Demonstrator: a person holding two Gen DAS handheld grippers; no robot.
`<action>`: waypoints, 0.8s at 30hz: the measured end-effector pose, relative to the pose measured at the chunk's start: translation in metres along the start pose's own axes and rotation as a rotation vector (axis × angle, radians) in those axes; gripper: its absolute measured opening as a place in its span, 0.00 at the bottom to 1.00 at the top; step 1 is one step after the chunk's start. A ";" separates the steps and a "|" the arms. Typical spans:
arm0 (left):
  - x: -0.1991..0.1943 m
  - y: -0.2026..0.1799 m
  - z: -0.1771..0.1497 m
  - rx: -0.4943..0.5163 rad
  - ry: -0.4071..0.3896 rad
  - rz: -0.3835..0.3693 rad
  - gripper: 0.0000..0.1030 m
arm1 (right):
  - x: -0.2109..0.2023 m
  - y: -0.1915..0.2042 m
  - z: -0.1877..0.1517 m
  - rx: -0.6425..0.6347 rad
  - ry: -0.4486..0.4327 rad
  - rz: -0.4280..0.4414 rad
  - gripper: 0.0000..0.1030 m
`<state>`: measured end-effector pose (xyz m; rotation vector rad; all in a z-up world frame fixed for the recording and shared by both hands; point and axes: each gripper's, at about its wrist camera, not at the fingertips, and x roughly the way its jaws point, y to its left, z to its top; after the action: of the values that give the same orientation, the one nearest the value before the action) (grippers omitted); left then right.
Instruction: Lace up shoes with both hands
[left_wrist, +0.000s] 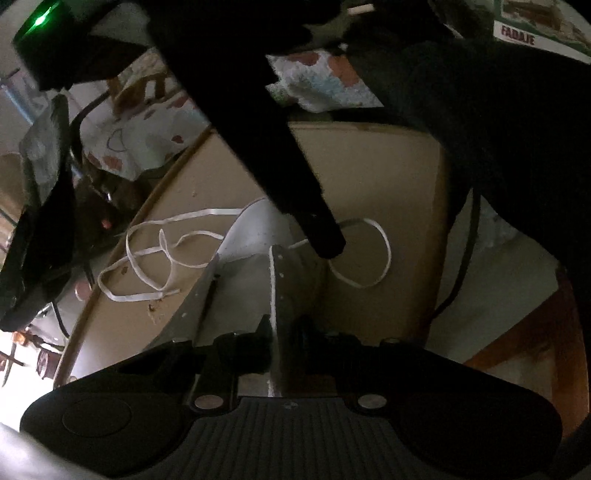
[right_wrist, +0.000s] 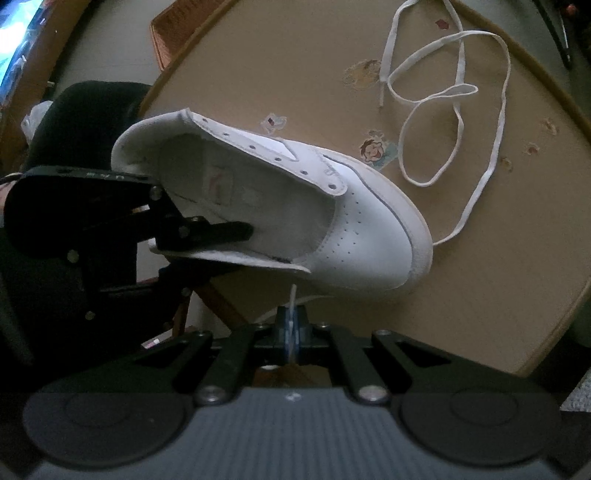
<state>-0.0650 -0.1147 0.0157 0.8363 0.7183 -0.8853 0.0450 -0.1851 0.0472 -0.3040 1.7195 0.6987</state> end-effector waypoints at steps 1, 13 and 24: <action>0.000 0.000 0.000 0.010 -0.004 0.001 0.14 | 0.000 0.000 0.002 0.000 0.003 -0.001 0.02; 0.006 -0.008 -0.004 0.088 -0.051 0.015 0.14 | 0.006 0.002 0.021 -0.007 0.053 -0.012 0.02; -0.001 -0.021 -0.006 0.168 -0.086 0.016 0.14 | 0.008 -0.002 0.038 0.002 0.060 -0.014 0.02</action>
<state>-0.0851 -0.1172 0.0065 0.9450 0.5666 -0.9706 0.0738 -0.1630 0.0341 -0.3375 1.7731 0.6836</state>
